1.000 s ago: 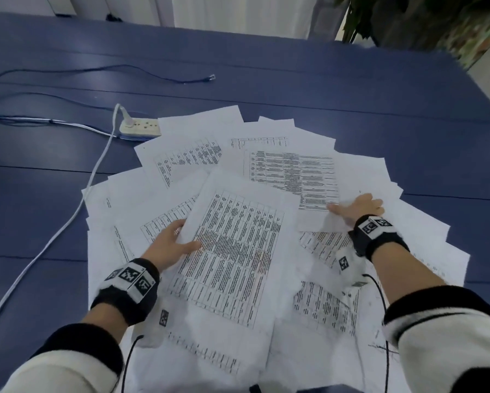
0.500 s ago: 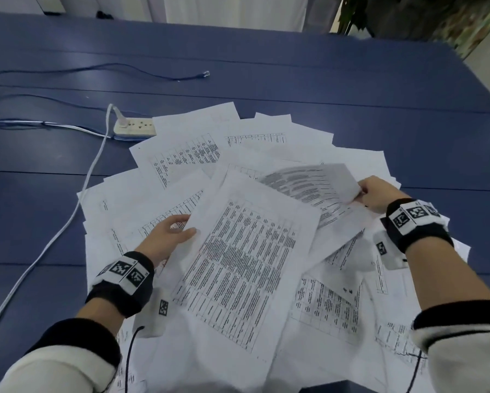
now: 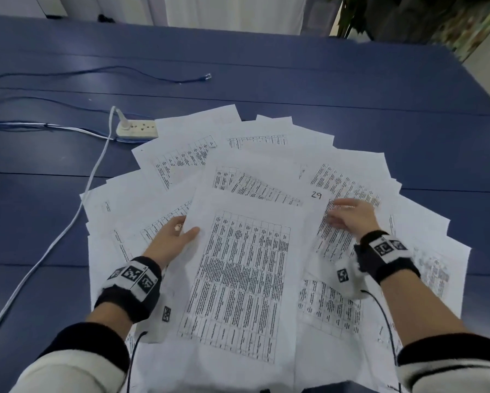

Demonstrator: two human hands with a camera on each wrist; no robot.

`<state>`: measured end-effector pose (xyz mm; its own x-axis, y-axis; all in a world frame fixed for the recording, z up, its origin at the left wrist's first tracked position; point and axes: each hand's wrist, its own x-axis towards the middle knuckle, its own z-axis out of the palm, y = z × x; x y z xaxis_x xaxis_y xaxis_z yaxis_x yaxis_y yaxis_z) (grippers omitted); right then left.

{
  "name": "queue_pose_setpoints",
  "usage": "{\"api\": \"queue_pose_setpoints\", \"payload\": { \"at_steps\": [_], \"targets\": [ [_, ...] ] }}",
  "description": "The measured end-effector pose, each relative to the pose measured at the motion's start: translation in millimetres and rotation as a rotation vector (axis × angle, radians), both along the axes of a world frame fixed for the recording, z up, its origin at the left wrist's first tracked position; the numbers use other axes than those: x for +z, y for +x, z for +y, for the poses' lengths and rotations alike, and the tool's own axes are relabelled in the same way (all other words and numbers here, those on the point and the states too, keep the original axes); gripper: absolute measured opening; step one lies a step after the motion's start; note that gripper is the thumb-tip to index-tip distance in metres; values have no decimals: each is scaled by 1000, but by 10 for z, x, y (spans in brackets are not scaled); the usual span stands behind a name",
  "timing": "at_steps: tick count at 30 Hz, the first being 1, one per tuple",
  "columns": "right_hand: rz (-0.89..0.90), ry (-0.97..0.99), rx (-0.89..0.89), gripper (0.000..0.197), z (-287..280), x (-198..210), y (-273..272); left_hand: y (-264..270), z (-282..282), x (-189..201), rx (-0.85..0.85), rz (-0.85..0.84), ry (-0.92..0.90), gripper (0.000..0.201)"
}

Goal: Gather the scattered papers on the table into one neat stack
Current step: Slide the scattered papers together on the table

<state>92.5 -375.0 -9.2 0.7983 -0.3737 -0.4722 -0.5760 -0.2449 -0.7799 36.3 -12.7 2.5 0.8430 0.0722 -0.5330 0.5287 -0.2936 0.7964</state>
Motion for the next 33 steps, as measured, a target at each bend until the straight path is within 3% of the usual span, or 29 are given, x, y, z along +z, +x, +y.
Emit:
{"api": "queue_pose_setpoints", "payload": {
  "at_steps": [4, 8, 10, 12, 14, 17, 21, 29, 33],
  "targets": [
    [-57, -15, 161, 33, 490, -28, -102, 16, -126, 38, -181, 32, 12, 67],
    [-107, 57, 103, 27, 739, 46, -124, -42, -282, 34, -142, -11, -29, 69],
    [-132, -31, 53, 29, 711, 66, -170, -85, -321, -16, -104, -79, -2, 67],
    [-128, -240, -34, 32, 538, 57, -224, -119, -289, -44, -29, -140, 37, 64],
    [51, -483, -113, 47, 262, 34, -267, -135, -189, -90, 52, -199, 48, 58],
    [395, -587, -125, 87, -12, -27, -313, -141, -83, -138, 108, -207, 53, 50],
    [419, -558, -90, 104, -19, -16, -225, -134, -142, -165, 114, -165, 61, 43],
    [312, -424, -71, 100, -149, -86, -103, -27, -332, -202, 105, -140, 25, 47],
    [245, -168, -177, 58, -246, -52, -160, -3, -307, -207, 141, -122, -16, 47]
  ]
}}
